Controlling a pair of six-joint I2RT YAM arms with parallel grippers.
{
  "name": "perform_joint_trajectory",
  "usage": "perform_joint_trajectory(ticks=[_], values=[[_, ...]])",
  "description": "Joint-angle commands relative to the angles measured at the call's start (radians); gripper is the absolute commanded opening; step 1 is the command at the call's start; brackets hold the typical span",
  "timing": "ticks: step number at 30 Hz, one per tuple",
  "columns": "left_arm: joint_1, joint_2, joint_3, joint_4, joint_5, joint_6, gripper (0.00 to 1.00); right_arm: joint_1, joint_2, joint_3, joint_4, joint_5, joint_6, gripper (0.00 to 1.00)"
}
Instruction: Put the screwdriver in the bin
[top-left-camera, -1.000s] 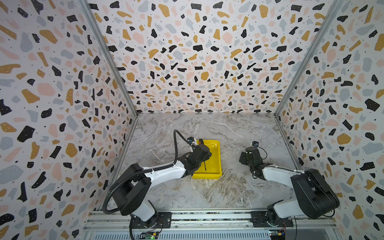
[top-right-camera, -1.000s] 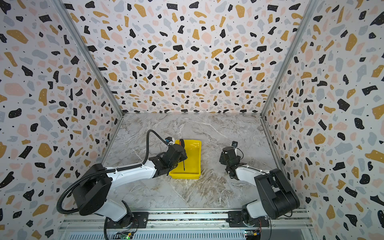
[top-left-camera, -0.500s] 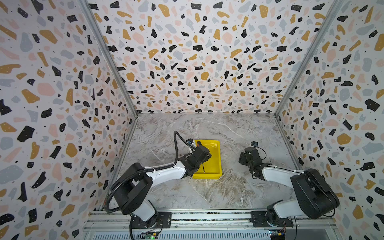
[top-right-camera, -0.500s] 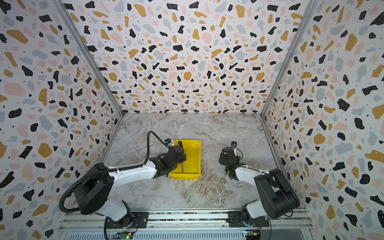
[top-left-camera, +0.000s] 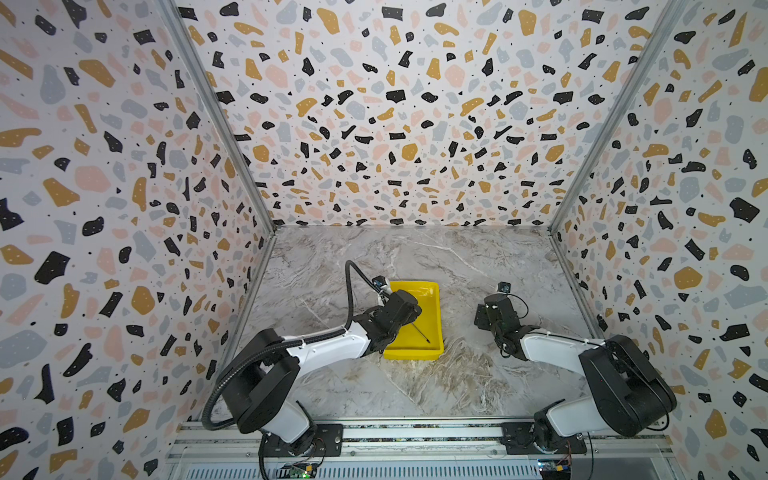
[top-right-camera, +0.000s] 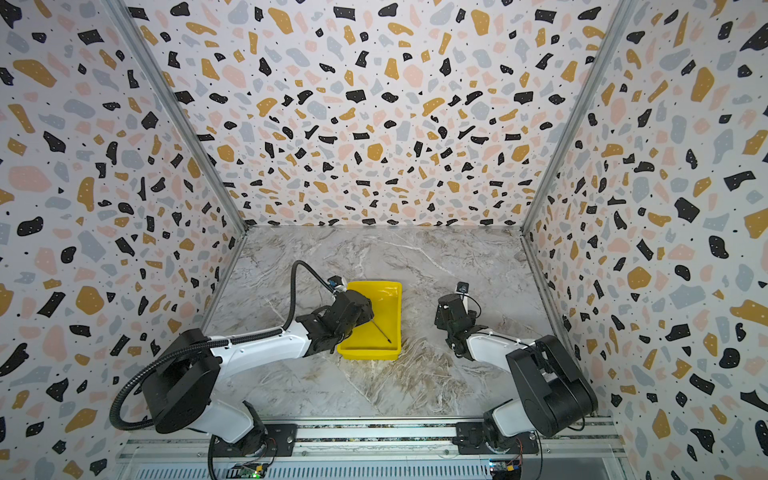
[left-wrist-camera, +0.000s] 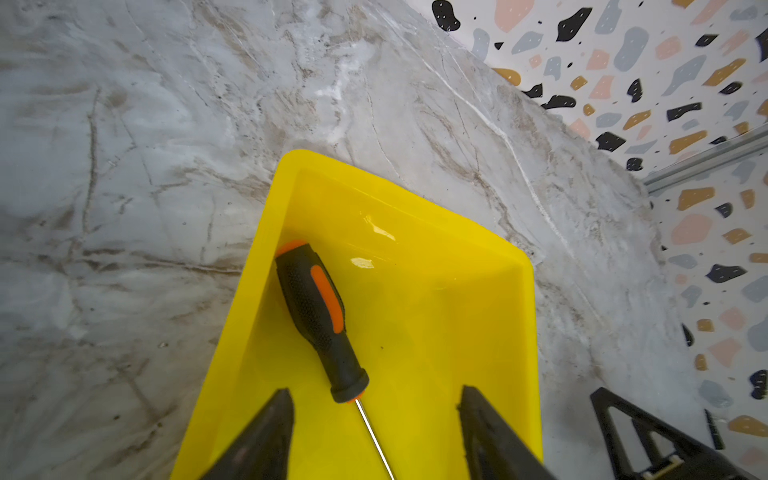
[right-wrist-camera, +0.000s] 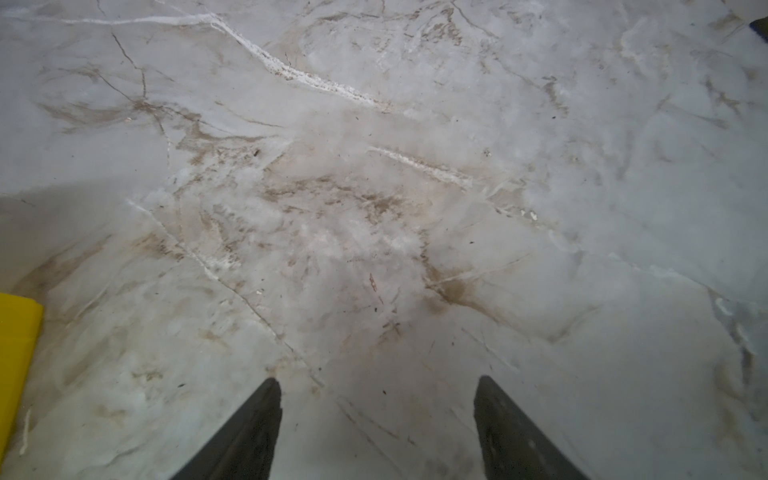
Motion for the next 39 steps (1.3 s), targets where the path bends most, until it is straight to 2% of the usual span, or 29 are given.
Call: perform_joint_trajectory(ticks=[1, 5, 7, 9, 10, 12, 14, 18, 20, 21, 23, 26, 28, 30, 31, 33, 35, 37, 39], values=[[0.008, -0.073, 0.059, -0.019, 0.002, 0.101, 0.75, 0.007, -0.001, 0.028, -0.009, 0.023, -0.007, 0.75], [0.008, -0.152, 0.069, -0.137, -0.065, 0.244, 0.76, 0.007, -0.001, 0.028, -0.009, 0.019, -0.007, 0.75], [0.007, -0.197, 0.029, -0.168, -0.092, 0.302, 0.76, 0.007, -0.001, 0.029, -0.008, 0.019, -0.009, 0.75], [0.007, -0.255, -0.062, -0.140, -0.077, 0.379, 0.81, 0.007, -0.003, 0.028, -0.008, 0.019, -0.009, 0.75], [0.007, -0.281, -0.108, -0.120, -0.058, 0.413, 0.97, 0.006, -0.004, 0.027, -0.008, 0.020, -0.009, 0.75], [0.007, -0.349, -0.213, -0.077, -0.013, 0.470, 1.00, 0.008, -0.003, 0.027, -0.007, 0.020, -0.009, 0.75], [0.008, -0.415, -0.300, -0.071, -0.045, 0.472, 1.00, 0.009, -0.002, 0.028, -0.008, 0.022, -0.010, 0.75], [0.007, -0.553, -0.460, -0.077, -0.218, 0.441, 1.00, 0.014, -0.001, 0.028, -0.009, 0.026, -0.011, 0.75], [0.007, -0.594, -0.522, -0.071, -0.269, 0.421, 1.00, 0.021, -0.002, 0.029, -0.010, 0.028, -0.017, 0.75], [0.007, -0.610, -0.553, -0.050, -0.273, 0.391, 1.00, 0.027, -0.001, 0.030, -0.010, 0.025, -0.021, 0.75], [0.007, -0.629, -0.582, 0.020, -0.225, 0.408, 1.00, 0.054, -0.004, 0.028, -0.009, 0.025, -0.037, 0.75], [0.007, -0.619, -0.563, -0.028, -0.248, 0.387, 1.00, 0.109, 0.010, 0.037, 0.001, -0.006, -0.080, 0.76], [0.008, -0.609, -0.551, -0.053, -0.239, 0.385, 1.00, 0.131, 0.025, 0.085, -0.052, -0.027, -0.107, 0.75], [0.007, -0.608, -0.555, -0.041, -0.207, 0.394, 1.00, 0.131, 0.027, 0.173, -0.158, -0.035, -0.135, 0.66], [0.007, -0.610, -0.559, -0.033, -0.198, 0.397, 1.00, 0.132, 0.020, 0.214, -0.200, -0.021, -0.153, 0.63], [0.007, -0.614, -0.562, -0.029, -0.203, 0.396, 1.00, 0.132, -0.016, 0.312, -0.298, 0.064, -0.183, 0.63], [0.007, -0.617, -0.561, -0.032, -0.209, 0.396, 1.00, 0.131, -0.071, 0.366, -0.321, 0.140, -0.252, 0.64], [0.007, -0.617, -0.563, -0.030, -0.211, 0.397, 1.00, 0.123, -0.142, 0.354, -0.248, 0.207, -0.349, 0.66], [0.007, -0.616, -0.563, -0.027, -0.215, 0.399, 1.00, 0.097, -0.215, 0.254, -0.037, 0.267, -0.496, 0.68]])
